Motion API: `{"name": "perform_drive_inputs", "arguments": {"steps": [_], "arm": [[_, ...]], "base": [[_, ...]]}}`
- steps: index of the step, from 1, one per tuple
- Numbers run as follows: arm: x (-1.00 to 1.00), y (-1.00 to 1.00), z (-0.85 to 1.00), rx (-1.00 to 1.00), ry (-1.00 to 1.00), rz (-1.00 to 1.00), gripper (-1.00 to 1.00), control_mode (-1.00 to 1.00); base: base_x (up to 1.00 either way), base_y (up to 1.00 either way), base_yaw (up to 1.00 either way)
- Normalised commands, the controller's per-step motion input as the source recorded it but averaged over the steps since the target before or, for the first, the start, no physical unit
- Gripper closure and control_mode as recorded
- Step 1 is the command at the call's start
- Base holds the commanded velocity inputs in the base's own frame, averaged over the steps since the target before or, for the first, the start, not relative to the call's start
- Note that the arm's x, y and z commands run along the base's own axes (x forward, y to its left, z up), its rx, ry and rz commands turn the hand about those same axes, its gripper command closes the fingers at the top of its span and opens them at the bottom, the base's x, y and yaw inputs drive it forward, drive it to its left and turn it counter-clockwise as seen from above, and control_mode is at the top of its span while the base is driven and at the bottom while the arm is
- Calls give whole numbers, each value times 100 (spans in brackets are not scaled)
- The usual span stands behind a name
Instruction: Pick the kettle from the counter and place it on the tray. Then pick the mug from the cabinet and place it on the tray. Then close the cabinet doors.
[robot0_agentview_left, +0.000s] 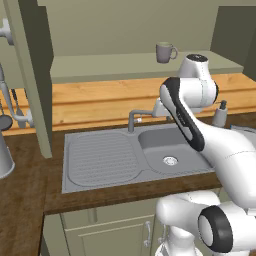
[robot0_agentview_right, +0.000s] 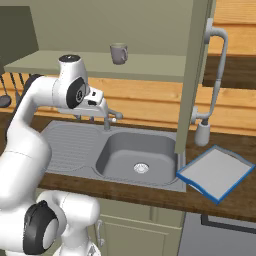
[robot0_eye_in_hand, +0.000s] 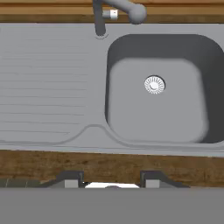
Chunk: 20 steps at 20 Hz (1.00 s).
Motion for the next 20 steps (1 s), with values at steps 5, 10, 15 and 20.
{"name": "perform_drive_inputs", "arguments": {"steps": [5, 10, 15, 20], "arm": [[-24, 0, 0, 0, -14, 0, -100, -100], [-41, 0, 3, 0, -39, -2, -100, -100], [-23, -1, 35, 0, -38, -4, -100, -100], [-3, -9, 52, 1, -29, 0, -100, -100]], "base": [[0, 0, 0], [0, 0, 0], [0, 0, 0], [0, 0, 0]]}}
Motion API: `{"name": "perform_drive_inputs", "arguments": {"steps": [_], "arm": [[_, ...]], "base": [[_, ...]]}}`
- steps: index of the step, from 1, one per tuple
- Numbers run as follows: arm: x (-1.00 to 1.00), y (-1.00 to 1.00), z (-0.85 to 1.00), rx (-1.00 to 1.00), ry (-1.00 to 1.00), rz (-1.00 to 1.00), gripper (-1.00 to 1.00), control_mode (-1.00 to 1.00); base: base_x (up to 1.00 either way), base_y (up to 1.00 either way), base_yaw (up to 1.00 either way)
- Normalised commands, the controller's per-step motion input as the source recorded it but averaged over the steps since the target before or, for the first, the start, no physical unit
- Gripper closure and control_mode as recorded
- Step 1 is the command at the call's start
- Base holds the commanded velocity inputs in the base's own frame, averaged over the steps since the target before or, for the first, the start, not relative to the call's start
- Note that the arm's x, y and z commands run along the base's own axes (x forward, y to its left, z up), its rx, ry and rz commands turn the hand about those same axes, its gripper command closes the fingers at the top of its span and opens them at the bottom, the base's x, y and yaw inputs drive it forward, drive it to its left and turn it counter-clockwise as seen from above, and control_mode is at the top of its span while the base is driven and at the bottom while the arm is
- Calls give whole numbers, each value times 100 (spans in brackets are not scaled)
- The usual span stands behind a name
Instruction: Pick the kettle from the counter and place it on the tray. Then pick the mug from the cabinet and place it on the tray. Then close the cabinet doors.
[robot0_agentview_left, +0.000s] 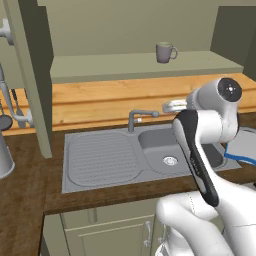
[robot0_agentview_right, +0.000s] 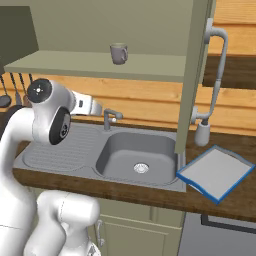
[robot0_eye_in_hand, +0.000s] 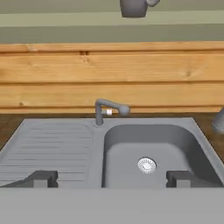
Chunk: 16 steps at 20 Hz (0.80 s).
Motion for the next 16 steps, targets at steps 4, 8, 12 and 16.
{"name": "perform_drive_inputs", "arguments": {"steps": [4, 8, 12, 16], "arm": [[-3, -18, 59, 2, -23, 0, -100, -100], [-10, -23, 74, 3, -16, -1, -100, -100], [-1, -7, 55, 1, -8, -4, -100, -100], [0, 0, 0, 0, -1, -1, -100, -100]], "base": [[0, 0, 0], [0, 0, 0], [0, 0, 0], [0, 0, 0]]}}
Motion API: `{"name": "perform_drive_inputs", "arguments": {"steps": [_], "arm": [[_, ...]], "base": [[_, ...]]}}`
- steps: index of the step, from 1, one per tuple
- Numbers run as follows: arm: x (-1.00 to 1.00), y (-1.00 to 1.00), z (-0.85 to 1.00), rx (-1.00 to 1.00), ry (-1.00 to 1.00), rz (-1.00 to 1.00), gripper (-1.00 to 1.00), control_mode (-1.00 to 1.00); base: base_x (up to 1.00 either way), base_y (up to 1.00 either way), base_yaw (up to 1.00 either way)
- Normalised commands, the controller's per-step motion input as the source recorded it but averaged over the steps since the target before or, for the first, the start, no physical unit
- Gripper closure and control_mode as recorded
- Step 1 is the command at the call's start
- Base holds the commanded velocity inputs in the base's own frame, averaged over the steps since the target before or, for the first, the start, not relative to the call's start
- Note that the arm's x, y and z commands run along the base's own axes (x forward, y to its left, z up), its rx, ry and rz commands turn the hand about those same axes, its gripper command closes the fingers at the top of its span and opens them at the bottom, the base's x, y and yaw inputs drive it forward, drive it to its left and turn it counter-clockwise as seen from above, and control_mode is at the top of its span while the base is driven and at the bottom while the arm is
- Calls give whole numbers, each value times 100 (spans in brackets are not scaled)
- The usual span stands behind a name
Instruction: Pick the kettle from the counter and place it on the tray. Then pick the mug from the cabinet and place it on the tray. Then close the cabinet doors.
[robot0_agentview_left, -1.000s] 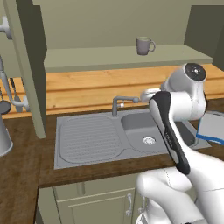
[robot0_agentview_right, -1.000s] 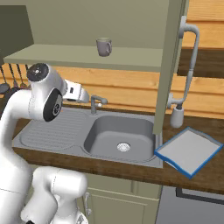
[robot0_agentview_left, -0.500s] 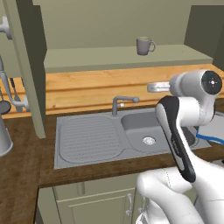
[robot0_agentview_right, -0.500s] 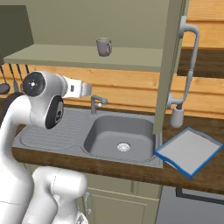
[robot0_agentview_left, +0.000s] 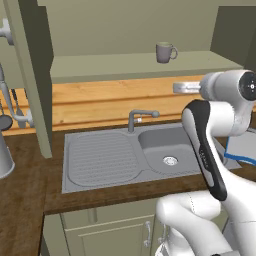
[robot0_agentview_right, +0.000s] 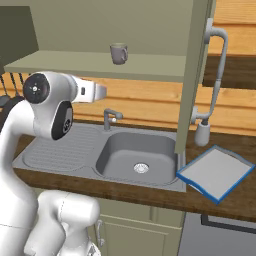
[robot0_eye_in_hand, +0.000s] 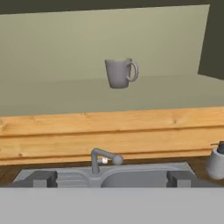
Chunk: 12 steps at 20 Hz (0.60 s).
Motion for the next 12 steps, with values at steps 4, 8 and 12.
{"name": "perform_drive_inputs", "arguments": {"steps": [4, 8, 12], "arm": [[0, -6, 15, -3, -10, 0, -100, -100], [1, -7, 31, -4, -12, 0, -100, -100], [2, -6, 26, -1, 0, 0, -100, -100]], "base": [[0, 0, 0], [0, 0, 0], [0, 0, 0]]}}
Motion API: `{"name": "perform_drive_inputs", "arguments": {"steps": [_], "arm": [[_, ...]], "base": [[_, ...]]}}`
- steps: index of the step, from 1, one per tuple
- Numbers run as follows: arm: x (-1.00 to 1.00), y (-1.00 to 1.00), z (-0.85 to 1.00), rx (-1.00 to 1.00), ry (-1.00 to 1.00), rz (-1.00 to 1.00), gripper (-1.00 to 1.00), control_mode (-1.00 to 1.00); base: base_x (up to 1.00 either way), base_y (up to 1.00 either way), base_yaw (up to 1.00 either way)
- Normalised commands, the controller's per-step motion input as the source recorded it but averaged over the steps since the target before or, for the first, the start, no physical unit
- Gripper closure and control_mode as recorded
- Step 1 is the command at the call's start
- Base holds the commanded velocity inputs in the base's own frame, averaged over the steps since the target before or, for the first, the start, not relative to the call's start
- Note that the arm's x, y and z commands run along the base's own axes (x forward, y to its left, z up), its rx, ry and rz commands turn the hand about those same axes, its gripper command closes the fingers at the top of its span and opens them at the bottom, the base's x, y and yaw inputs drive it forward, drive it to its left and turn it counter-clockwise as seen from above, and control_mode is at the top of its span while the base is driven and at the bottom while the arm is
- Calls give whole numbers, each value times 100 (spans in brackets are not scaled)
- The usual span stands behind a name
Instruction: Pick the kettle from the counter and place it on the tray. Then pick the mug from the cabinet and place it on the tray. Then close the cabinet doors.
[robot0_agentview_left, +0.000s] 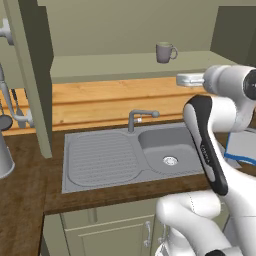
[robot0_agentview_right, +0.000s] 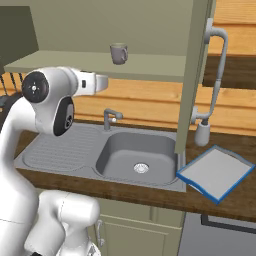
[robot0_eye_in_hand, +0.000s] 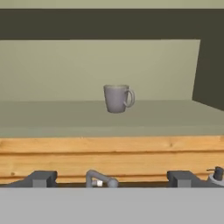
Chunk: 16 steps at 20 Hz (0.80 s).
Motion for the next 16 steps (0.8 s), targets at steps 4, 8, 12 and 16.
{"name": "perform_drive_inputs", "arguments": {"steps": [4, 8, 12, 16], "arm": [[3, -3, 15, 0, 3, -1, -100, -100], [11, -7, 19, 0, 4, -1, -100, -100], [22, -2, 30, 0, 4, 0, -100, -100], [31, 0, 34, 0, 5, 0, -100, -100]], "base": [[0, 0, 0], [0, 0, 0], [0, 0, 0], [0, 0, 0]]}}
